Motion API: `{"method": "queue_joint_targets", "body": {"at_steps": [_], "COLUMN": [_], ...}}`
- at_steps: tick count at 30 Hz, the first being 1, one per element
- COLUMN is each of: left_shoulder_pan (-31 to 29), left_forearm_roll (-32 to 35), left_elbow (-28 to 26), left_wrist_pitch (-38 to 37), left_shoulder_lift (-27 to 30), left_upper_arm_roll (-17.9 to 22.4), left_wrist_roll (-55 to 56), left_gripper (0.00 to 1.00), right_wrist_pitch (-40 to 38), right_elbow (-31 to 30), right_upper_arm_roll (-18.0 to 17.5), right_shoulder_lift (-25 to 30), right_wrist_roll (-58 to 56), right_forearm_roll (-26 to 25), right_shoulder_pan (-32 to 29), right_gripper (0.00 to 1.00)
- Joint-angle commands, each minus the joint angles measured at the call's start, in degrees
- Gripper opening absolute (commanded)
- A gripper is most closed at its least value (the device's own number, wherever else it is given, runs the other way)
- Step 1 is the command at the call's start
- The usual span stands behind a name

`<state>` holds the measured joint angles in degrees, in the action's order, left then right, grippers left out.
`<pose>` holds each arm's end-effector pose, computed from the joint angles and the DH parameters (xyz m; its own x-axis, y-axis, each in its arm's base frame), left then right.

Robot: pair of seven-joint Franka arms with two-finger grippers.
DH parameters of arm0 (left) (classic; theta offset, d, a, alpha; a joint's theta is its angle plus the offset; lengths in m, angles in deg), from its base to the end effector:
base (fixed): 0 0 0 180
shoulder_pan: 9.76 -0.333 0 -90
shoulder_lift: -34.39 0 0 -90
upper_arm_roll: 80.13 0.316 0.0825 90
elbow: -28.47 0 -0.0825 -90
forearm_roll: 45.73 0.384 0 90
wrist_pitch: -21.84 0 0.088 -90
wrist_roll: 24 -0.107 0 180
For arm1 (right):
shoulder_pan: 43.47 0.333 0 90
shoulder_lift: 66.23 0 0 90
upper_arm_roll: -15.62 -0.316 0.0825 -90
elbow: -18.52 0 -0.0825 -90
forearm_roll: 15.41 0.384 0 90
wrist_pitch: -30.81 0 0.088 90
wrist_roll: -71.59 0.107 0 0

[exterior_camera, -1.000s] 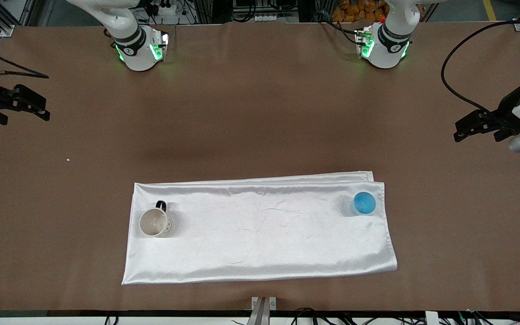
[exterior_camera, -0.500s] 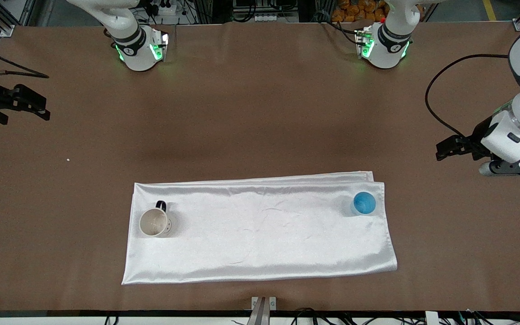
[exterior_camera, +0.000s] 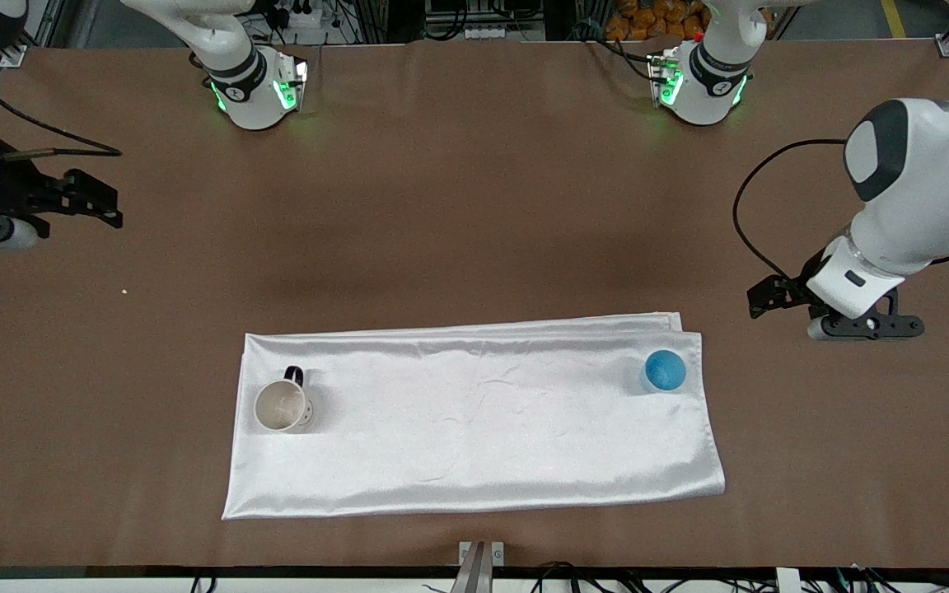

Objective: Place blue cup into white mug on table

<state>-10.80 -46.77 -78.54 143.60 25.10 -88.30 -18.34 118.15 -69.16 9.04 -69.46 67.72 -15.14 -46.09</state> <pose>0.6065 -0.0731 0.4382 0.9957 -0.0116 0.0921 -0.0161 -0.9987 0.0485 0.5652 0.0378 0.6082 0.9888 0.1365 -0.0610 0.1358 -0.9906 -0.0153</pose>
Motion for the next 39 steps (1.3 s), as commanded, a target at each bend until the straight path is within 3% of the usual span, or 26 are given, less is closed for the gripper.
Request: {"method": "queue_joint_targets", "body": {"at_steps": [1,18,32,39], "left_shoulder_pan": [1.2,3.3,3.9,4.3], "left_forearm_roll": [-0.8,-0.1,1.0,1.0], "left_elbow": [-0.6,1.3,2.9,2.8], "left_wrist_pitch": [4.6,16.5,20.7,21.7], "left_shoulder_lift": [-3.3,-14.9,-20.5,-21.7], "left_upper_arm_roll": [-0.3,-0.2,-0.1,-0.2], "left_wrist_roll": [2.2,3.4,3.5,3.5], "left_gripper": [1.0,1.0,1.0,0.94], "right_wrist_pitch": [5.7,30.2,45.7,52.7], "right_elbow": [-4.9,-23.8,-24.4,-23.9], "right_upper_arm_roll": [-0.1,-0.1,-0.1,0.0], "right_shoulder_lift": [-0.9,-2.9,-15.1,-19.8], "right_wrist_roll": [0.2,5.5,5.4,4.8], "right_forearm_roll": [0.8,0.8,0.8,0.3], "right_shoulder_pan": [2.2,9.2,12.2,12.8], "right_gripper": [1.0,1.0,1.0,1.0]}}
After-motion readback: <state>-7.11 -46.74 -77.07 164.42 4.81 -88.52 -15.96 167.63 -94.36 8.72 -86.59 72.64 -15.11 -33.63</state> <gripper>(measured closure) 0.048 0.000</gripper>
